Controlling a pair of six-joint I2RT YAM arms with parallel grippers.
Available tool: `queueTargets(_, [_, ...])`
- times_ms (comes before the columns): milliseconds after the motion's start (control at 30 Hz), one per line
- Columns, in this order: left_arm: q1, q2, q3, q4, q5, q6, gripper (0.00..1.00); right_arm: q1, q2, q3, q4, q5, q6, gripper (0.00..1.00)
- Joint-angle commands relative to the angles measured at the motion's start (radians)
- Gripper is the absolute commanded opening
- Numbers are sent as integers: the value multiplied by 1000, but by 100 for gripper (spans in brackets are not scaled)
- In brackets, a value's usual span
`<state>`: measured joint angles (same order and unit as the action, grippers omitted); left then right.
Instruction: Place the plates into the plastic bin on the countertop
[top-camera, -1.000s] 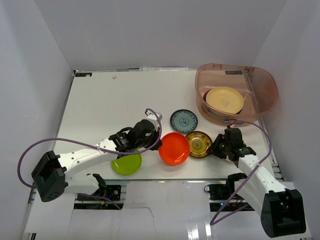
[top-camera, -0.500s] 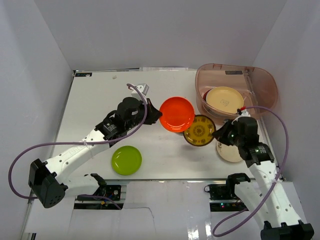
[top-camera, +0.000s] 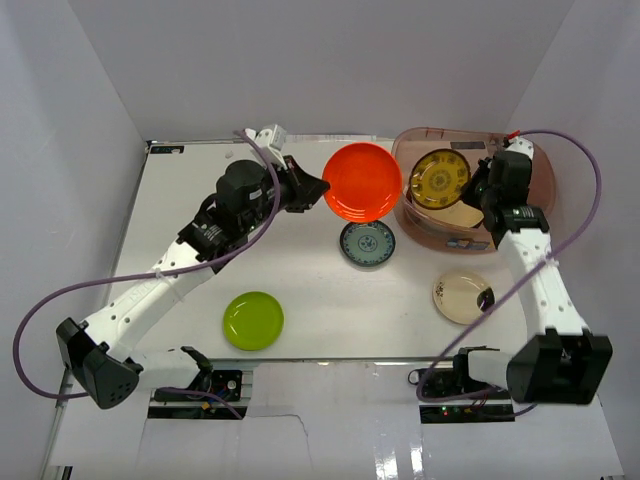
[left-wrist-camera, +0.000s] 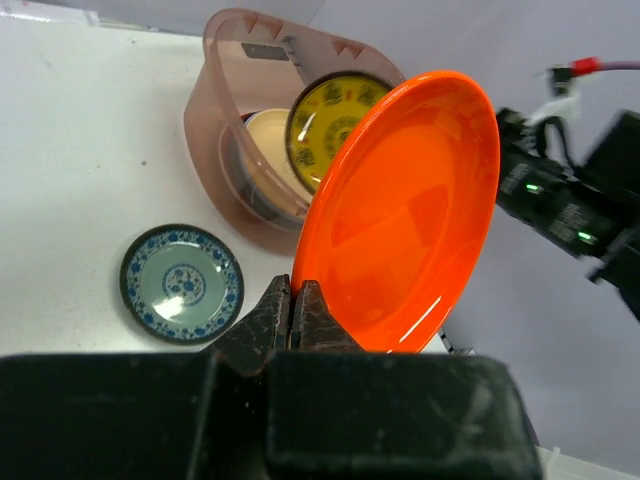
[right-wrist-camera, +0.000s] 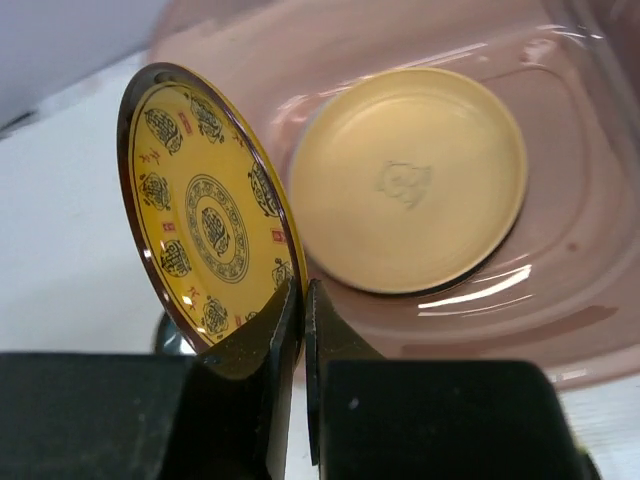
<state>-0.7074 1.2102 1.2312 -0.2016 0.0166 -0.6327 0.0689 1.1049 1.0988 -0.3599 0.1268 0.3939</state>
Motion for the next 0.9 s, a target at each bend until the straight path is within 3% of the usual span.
queueTargets(0, [6,52,91,21,29,17,0,-79,146,96,133,88,-46,8])
queueTargets(100, [6,187,210,14,45,45,0,-139,306,130,133,62,-43,8])
queueTargets(233, [8,361,321,14,77,48,0,-159,361,76,193,-18,-14,11])
queueTargets(300, [6,434,416,2,89,42,0,-162,371,56,213,-30,6,23])
queueTargets(333, [8,504,450,-4,89,41,0,-175,371,53,214,-32,13,40])
queueTargets(367, [6,537,511,-15,89,34,0,-184,368,53,213,-58,20,45])
queueTargets(400, [6,569,543,-21,91,33,0,-213,349,55,213,-87,40,60])
queueTargets(467, [6,659,600,-25,91,25,0,-241,319,56,217,-154,62,69])
queueTargets(567, [5,786,730,-35,109,-4,0,-280,198,62,223,-200,88,70])
queueTargets(700, [-21,952,960,-44,137,-12,0,-291,43,27,265,-268,114,58])
queueTargets(867, [-67,1147,1197,-53,135,-5,0,-290,-74,-57,323,-397,155,55])
